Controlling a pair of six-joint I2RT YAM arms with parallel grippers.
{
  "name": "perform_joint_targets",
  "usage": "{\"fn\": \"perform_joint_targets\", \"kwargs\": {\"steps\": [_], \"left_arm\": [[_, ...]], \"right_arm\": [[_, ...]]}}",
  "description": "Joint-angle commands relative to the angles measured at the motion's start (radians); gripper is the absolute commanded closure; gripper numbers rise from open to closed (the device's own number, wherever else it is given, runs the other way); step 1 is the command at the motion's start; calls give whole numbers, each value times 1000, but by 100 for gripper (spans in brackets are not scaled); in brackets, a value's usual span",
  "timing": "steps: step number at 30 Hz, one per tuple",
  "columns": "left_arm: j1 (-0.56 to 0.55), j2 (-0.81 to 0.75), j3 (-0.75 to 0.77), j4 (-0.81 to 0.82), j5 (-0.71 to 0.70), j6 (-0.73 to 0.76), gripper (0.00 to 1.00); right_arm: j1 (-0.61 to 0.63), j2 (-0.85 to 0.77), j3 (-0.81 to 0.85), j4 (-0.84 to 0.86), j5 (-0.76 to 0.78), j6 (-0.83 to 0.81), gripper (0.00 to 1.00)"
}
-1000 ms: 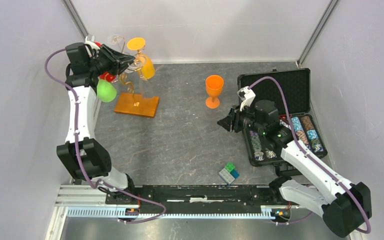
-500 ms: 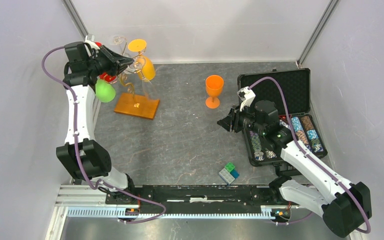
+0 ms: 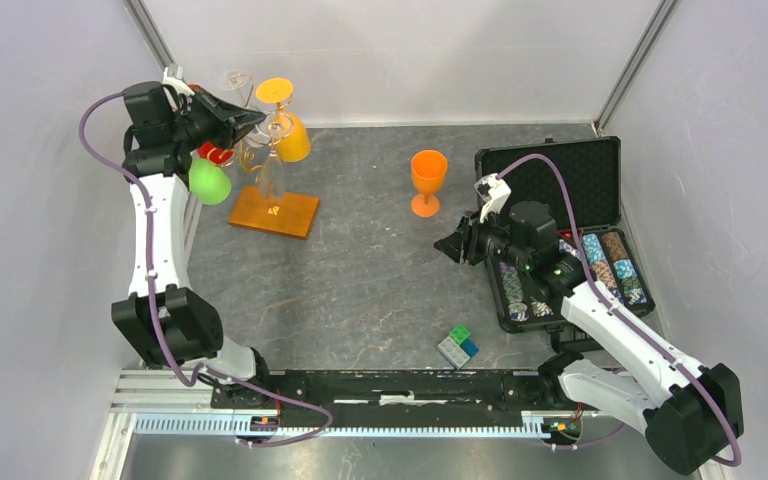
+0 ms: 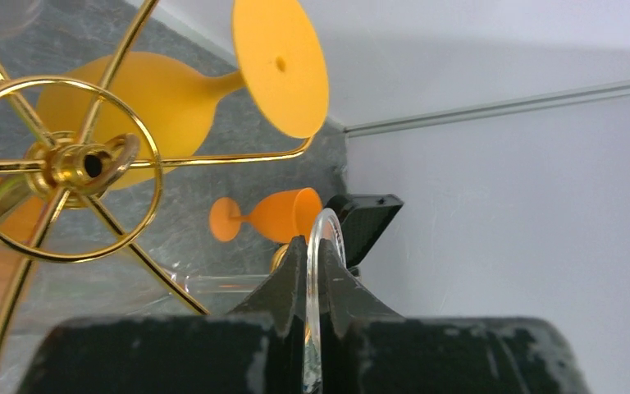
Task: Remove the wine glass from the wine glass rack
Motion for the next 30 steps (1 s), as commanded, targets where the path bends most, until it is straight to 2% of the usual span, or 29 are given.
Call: {"fn": "perform_joint_targets", "kwargs": {"steps": [1, 6, 15, 19, 26, 30], "left_arm": [[4, -76, -48, 191, 69, -162, 98], [4, -107, -95, 305, 96, -269, 98], [4, -186, -182, 348, 83, -333, 98], [3, -208, -203, 340, 70, -332, 98], [23, -229, -193, 244, -57, -274, 98], [40, -221, -199, 259, -102, -295, 98]], "right_arm": [[0, -16, -6, 34, 1, -2, 60], [0, -16, -4, 34, 1, -2, 60], [1, -17, -2, 37, 0, 1, 60], [0, -20, -3, 36, -2, 0, 60], [1, -29, -12, 36, -2, -2, 60], [1, -34, -16, 36, 0, -4, 60]]}}
